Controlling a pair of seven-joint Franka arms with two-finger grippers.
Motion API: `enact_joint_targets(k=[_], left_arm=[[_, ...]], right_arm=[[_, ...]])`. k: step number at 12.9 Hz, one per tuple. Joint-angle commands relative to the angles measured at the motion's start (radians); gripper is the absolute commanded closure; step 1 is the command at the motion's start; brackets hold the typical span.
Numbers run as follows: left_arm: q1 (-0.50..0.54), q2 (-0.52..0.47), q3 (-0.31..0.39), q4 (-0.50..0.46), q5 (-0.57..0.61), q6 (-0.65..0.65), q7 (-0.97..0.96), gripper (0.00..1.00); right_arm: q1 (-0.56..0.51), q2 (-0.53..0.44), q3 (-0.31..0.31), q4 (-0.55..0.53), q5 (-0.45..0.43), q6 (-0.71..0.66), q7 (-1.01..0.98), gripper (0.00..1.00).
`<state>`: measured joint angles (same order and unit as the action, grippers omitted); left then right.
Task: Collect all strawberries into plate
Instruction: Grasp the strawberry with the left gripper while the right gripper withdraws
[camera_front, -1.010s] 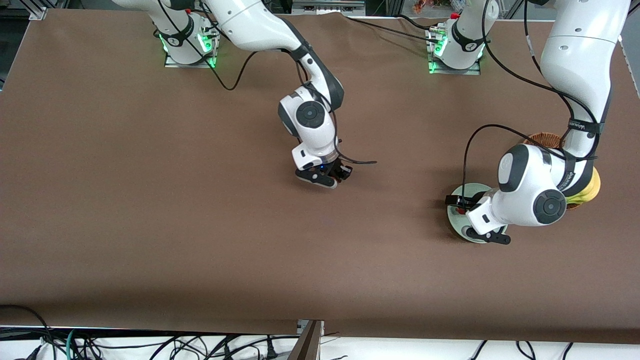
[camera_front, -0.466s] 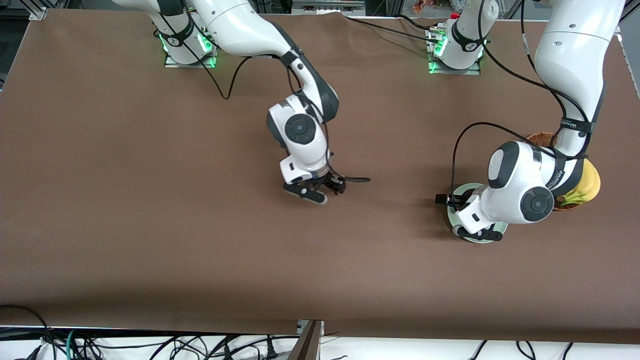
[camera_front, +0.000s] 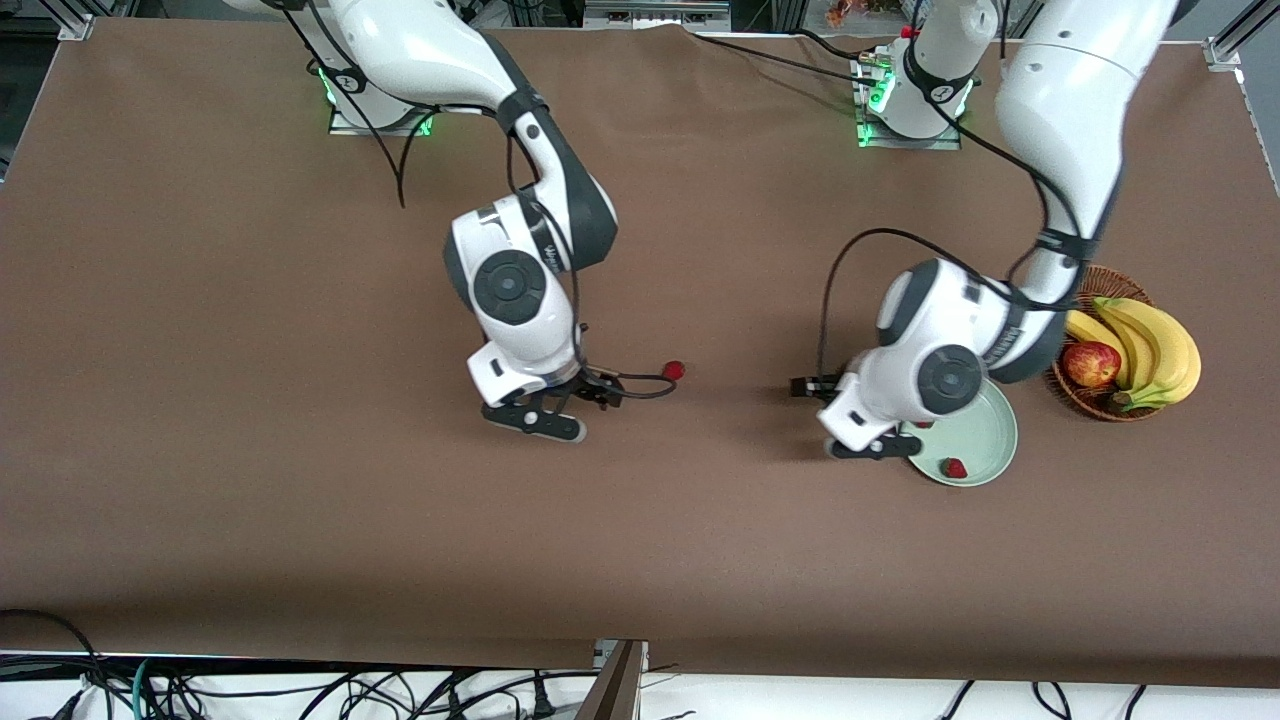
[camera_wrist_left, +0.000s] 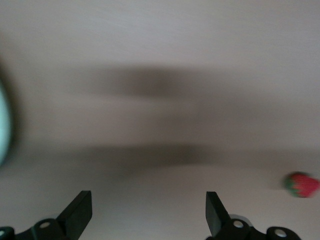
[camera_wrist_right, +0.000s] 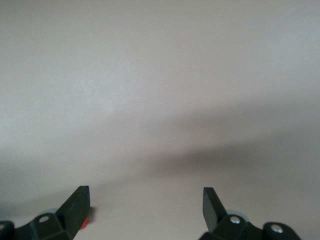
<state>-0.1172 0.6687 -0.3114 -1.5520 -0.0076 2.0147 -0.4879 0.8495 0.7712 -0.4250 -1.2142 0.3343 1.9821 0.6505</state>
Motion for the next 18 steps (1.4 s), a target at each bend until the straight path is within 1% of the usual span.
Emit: enact_joint_targets(k=[1, 3, 5, 7, 8, 9, 10, 11, 12, 13, 14, 15, 16, 17, 18], left_arm=[[-0.085, 0.020, 0.014, 0.007, -0.061, 0.090, -0.131, 0.00], [-0.154, 0.037, 0.014, 0.007, -0.066, 0.166, -0.216, 0.00], [-0.208, 0.069, 0.015, 0.007, -0.063, 0.264, -0.280, 0.00], [-0.219, 0.103, 0.015, 0.007, -0.061, 0.308, -0.284, 0.00], [-0.240, 0.120, 0.015, 0.009, -0.063, 0.309, -0.285, 0.02], [-0.268, 0.132, 0.021, 0.010, -0.063, 0.314, -0.287, 0.04], [-0.274, 0.144, 0.022, 0.013, -0.064, 0.331, -0.287, 0.04], [-0.286, 0.156, 0.022, 0.013, -0.064, 0.351, -0.288, 0.06], [-0.301, 0.164, 0.022, 0.015, -0.064, 0.366, -0.294, 0.08], [-0.305, 0.167, 0.022, 0.015, -0.063, 0.380, -0.307, 0.13], [-0.305, 0.169, 0.023, 0.015, -0.057, 0.384, -0.307, 0.31], [-0.302, 0.169, 0.025, 0.018, -0.057, 0.384, -0.307, 0.47], [-0.302, 0.169, 0.025, 0.027, -0.055, 0.384, -0.307, 0.64], [-0.300, 0.167, 0.025, 0.027, -0.055, 0.384, -0.307, 0.83], [-0.298, 0.166, 0.025, 0.029, -0.054, 0.384, -0.305, 0.95]], right_arm=[[0.005, -0.149, -0.032, -0.068, -0.001, -0.110, -0.095, 0.00], [0.005, -0.240, -0.067, -0.079, -0.006, -0.254, -0.173, 0.00], [0.005, -0.361, -0.124, -0.137, -0.009, -0.337, -0.302, 0.00], [0.005, -0.458, -0.178, -0.232, -0.011, -0.342, -0.444, 0.00], [-0.028, -0.489, -0.167, -0.266, -0.026, -0.347, -0.462, 0.00], [-0.077, -0.522, -0.114, -0.283, -0.070, -0.348, -0.468, 0.00], [-0.154, -0.552, -0.036, -0.288, -0.131, -0.350, -0.470, 0.00], [-0.255, -0.584, 0.070, -0.301, -0.176, -0.361, -0.470, 0.00], [-0.367, -0.624, 0.175, -0.326, -0.202, -0.361, -0.471, 0.00], [-0.468, -0.668, 0.268, -0.358, -0.240, -0.361, -0.482, 0.00], [-0.556, -0.711, 0.349, -0.396, -0.259, -0.355, -0.491, 0.00], [-0.623, -0.754, 0.403, -0.439, -0.262, -0.350, -0.496, 0.00], [-0.656, -0.783, 0.429, -0.465, -0.267, -0.344, -0.508, 0.00], [-0.680, -0.786, 0.445, -0.467, -0.291, -0.342, -0.532, 0.00], [-0.719, -0.785, 0.474, -0.461, -0.304, -0.341, -0.557, 0.00]])
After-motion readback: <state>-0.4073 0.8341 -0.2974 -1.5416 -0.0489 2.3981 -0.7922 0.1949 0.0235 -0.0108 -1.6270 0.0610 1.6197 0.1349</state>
